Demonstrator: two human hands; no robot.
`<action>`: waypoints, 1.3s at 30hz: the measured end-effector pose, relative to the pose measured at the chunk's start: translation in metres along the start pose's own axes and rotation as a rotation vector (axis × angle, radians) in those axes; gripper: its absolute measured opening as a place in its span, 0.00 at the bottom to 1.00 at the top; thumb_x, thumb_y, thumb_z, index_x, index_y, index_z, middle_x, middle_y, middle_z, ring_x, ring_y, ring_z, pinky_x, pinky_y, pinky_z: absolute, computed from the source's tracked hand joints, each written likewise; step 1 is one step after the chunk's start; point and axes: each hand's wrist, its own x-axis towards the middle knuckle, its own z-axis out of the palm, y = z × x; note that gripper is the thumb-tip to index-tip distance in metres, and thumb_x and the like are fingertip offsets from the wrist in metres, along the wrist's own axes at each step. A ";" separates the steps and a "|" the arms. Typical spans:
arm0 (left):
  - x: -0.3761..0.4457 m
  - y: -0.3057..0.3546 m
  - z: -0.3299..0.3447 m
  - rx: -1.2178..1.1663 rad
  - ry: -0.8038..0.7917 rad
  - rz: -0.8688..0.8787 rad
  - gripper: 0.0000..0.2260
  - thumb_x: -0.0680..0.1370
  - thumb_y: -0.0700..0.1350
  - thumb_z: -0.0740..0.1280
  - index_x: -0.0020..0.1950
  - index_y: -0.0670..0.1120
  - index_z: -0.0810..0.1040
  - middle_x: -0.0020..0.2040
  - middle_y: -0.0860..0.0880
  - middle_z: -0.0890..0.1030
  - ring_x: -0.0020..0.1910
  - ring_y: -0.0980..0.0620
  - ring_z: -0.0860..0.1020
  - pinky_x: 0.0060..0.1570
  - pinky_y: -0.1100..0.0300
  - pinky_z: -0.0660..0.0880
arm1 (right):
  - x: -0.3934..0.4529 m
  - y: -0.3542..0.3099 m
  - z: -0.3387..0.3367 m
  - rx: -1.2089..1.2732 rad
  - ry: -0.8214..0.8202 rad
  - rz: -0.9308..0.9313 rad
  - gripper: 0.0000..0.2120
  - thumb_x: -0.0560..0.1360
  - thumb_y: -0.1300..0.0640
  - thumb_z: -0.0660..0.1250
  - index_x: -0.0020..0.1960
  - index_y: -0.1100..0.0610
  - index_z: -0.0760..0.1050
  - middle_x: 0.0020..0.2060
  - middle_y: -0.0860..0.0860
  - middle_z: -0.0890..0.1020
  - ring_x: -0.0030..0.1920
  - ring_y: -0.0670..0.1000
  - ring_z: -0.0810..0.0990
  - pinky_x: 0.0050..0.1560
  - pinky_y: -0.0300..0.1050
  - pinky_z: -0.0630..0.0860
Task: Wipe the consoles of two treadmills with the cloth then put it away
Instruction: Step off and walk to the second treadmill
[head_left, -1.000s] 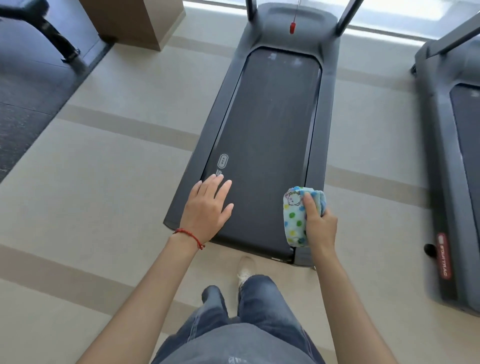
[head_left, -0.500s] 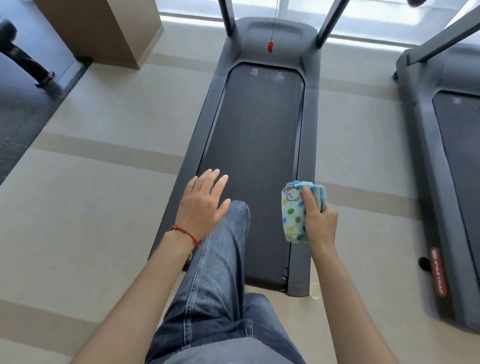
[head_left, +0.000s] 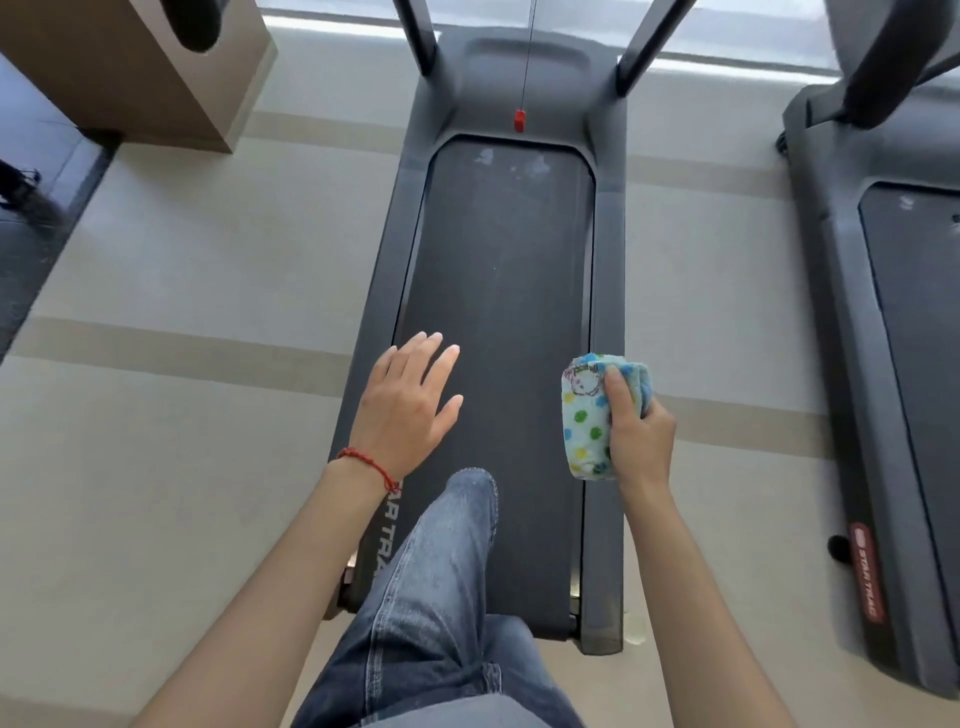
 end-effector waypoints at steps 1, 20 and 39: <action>0.014 -0.006 -0.006 -0.004 -0.003 0.018 0.21 0.76 0.49 0.57 0.62 0.38 0.75 0.59 0.38 0.77 0.59 0.39 0.76 0.57 0.44 0.73 | 0.008 -0.015 0.007 0.005 0.003 0.005 0.09 0.75 0.49 0.66 0.42 0.55 0.76 0.38 0.49 0.80 0.38 0.46 0.80 0.28 0.31 0.75; 0.204 -0.038 -0.073 -0.042 -0.008 0.044 0.21 0.76 0.49 0.57 0.62 0.38 0.76 0.59 0.38 0.77 0.60 0.39 0.75 0.57 0.44 0.74 | 0.102 -0.189 0.048 0.005 0.054 -0.005 0.10 0.75 0.48 0.66 0.40 0.52 0.74 0.36 0.47 0.80 0.37 0.46 0.81 0.36 0.38 0.77; 0.435 -0.075 -0.045 0.023 0.033 -0.017 0.22 0.76 0.50 0.57 0.62 0.38 0.76 0.59 0.39 0.77 0.60 0.39 0.75 0.57 0.43 0.74 | 0.297 -0.320 0.116 0.015 -0.063 -0.026 0.10 0.75 0.49 0.66 0.40 0.54 0.75 0.38 0.50 0.81 0.39 0.49 0.82 0.36 0.40 0.79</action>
